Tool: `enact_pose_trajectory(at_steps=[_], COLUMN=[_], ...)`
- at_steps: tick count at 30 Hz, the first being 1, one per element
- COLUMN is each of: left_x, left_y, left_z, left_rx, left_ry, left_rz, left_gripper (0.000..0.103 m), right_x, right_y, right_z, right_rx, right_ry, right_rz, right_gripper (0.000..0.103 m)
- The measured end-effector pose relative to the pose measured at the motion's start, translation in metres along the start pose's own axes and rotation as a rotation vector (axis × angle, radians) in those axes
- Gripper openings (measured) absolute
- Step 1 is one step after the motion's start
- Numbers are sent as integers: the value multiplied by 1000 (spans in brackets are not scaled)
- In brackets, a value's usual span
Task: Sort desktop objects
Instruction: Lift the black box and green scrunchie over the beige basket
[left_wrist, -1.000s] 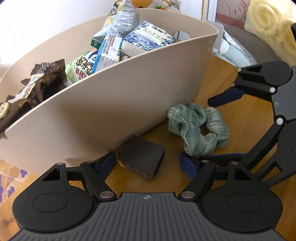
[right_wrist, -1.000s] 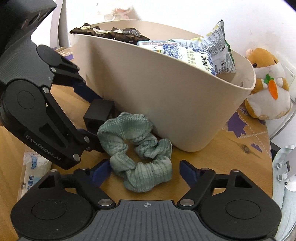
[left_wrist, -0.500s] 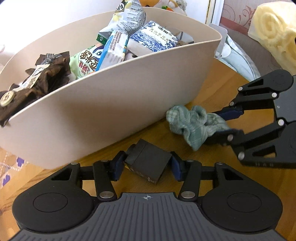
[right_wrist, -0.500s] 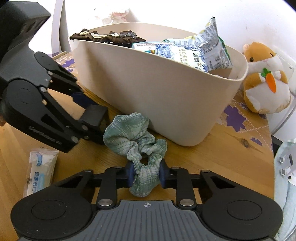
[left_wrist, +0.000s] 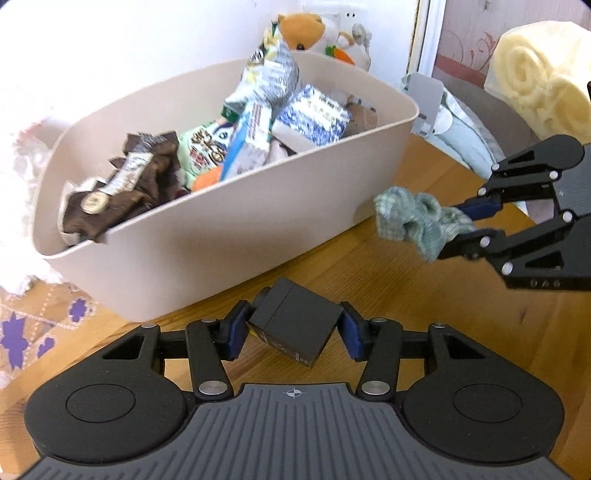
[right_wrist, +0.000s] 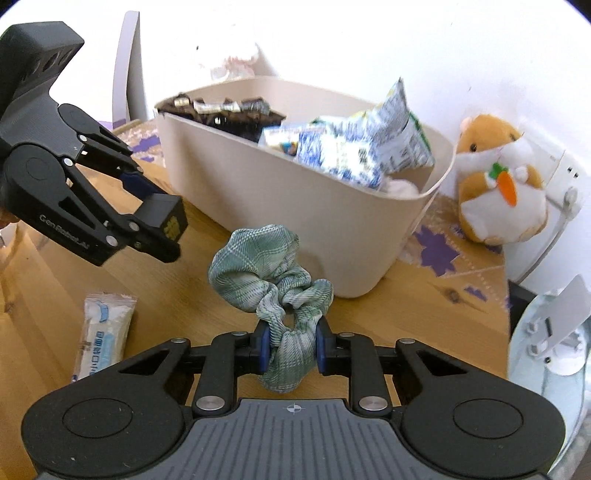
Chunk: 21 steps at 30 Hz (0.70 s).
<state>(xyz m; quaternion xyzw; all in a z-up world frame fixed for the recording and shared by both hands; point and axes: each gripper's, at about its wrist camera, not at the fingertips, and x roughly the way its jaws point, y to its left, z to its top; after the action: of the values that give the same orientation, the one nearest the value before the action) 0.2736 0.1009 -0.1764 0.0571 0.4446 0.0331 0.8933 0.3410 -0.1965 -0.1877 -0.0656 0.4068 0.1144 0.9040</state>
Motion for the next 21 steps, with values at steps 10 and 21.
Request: enact_pose_trajectory(at_steps=[10, 21], left_x=[-37, -81], left_y=[5, 32], left_z=[6, 39], left_rx=[1, -29], left_ry=[-52, -177], left_rz=[38, 90], left_gripper=[52, 52], right_x=[-34, -61], right_y=[-20, -55], right_z=[17, 44], right_rx=[-33, -3], right_ry=[-58, -155], right_rz=[-54, -144], right_gripper=[22, 22])
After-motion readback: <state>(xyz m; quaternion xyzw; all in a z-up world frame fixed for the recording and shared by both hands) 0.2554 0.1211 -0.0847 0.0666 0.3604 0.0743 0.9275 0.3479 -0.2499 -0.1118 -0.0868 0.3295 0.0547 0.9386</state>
